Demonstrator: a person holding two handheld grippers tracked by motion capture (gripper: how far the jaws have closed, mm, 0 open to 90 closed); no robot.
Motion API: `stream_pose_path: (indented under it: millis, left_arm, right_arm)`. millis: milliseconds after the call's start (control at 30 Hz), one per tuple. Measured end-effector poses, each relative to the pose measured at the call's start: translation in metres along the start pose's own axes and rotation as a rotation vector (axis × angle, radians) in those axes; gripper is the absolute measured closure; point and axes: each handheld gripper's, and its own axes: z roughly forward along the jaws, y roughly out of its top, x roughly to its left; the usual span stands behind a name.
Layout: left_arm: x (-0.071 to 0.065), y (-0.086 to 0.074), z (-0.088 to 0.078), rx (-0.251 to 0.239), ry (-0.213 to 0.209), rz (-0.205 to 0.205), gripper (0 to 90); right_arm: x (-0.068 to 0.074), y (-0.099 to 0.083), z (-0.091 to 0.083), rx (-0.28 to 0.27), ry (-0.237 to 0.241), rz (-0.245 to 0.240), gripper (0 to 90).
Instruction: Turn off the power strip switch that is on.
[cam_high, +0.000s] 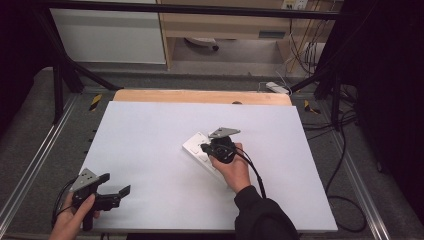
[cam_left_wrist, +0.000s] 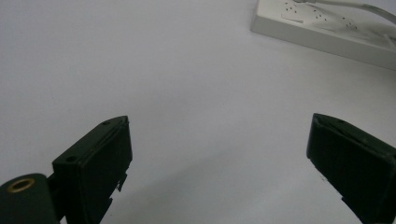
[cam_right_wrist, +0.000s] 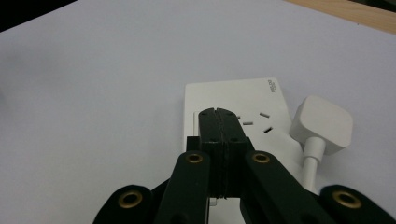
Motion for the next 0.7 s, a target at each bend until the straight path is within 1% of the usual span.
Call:
stream_pose_path:
  millis: [33, 133, 233, 333, 433, 467, 533, 567, 633, 700]
  left_arm:
    - [0.0, 0.0, 0.0, 0.0, 0.0, -0.001, 7.0]
    - [0.0, 0.0, 0.0, 0.001, 0.002, 0.0, 7.1]
    - [0.0, 0.0, 0.001, -0.002, 0.0, -0.002, 7.1]
    - [0.0, 0.0, 0.001, -0.001, 0.001, -0.004, 7.2]
    - [0.001, -0.001, 0.001, 0.006, 0.001, -0.007, 7.2]
    - [0.001, -0.001, 0.001, 0.005, 0.0, -0.007, 7.1]
    - [0.001, -0.001, 0.002, 0.004, -0.003, -0.007, 7.1]
    - [0.0, -0.001, 0.002, 0.005, -0.003, -0.007, 7.1]
    - [0.0, -0.001, 0.001, 0.006, -0.002, -0.002, 7.1]
    - [-0.001, -0.001, 0.001, 0.006, -0.005, 0.002, 7.2]
  right_arm:
    - [-0.001, 0.0, -0.001, -0.005, -0.003, -0.005, 90.0]
    - [-0.002, 0.002, -0.005, -0.008, -0.006, -0.002, 90.0]
    - [-0.005, 0.004, -0.01, -0.023, -0.008, 0.006, 90.0]
    - [-0.007, 0.006, -0.014, -0.039, -0.007, 0.016, 86.1]
    - [-0.009, 0.007, -0.02, -0.064, 0.006, -0.002, 78.7]
    - [-0.009, 0.008, -0.022, -0.068, 0.004, 0.005, 76.2]
    - [-0.011, 0.009, -0.025, -0.077, 0.003, 0.004, 69.2]
    - [-0.012, 0.01, -0.027, -0.082, -0.002, 0.011, 64.1]
    - [-0.014, 0.012, -0.031, -0.085, -0.02, 0.031, 51.0]
    - [-0.016, 0.015, -0.034, -0.082, -0.014, 0.05, 41.7]
